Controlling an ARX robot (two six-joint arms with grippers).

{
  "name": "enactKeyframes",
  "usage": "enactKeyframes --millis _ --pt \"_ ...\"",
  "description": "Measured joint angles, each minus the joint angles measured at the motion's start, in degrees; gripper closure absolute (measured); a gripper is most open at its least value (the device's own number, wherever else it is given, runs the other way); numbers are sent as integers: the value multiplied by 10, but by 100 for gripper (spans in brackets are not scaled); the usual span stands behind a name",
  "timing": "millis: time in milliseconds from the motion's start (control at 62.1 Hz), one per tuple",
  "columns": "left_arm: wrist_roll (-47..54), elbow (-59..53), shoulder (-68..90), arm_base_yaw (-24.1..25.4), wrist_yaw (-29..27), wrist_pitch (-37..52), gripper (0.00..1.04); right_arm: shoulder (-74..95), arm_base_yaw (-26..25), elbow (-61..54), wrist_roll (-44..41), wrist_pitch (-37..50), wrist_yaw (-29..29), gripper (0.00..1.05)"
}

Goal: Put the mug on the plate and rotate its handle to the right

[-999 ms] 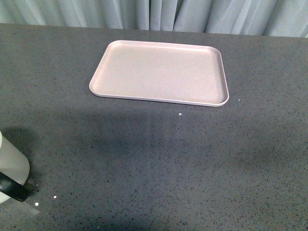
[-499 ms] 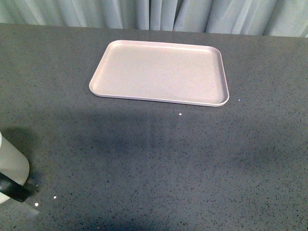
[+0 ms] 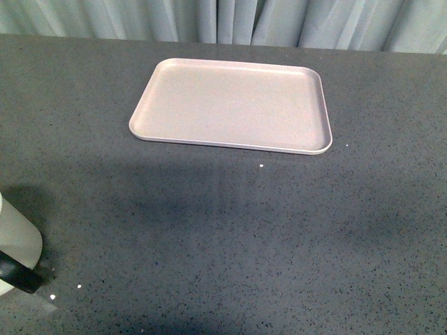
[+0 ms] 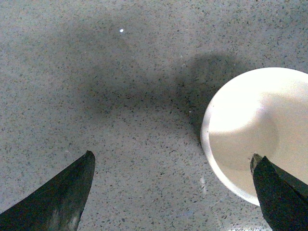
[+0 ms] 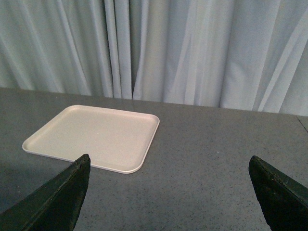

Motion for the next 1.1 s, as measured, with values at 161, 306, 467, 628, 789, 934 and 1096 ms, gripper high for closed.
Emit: enactKeyframes --millis 161,306,467,628,789,934,1096 --pt "-12 -3 19 -17 -2 15 9 0 0 0 0 0 0 9" --pt "-14 -3 41 -24 -12 32 9 0 0 0 0 0 0 9" --pt "-16 -3 76 -30 -18 48 9 0 0 0 0 0 0 9" --pt "-21 5 121 -31 -20 70 9 0 0 0 0 0 0 9" --pt "-30 35 173 -40 -24 87 9 0 0 0 0 0 0 9" --pt "-43 59 217 -56 -30 93 34 0 0 0 0 0 0 9" --pt "-48 70 247 -63 -34 94 62 0 0 0 0 0 0 9"
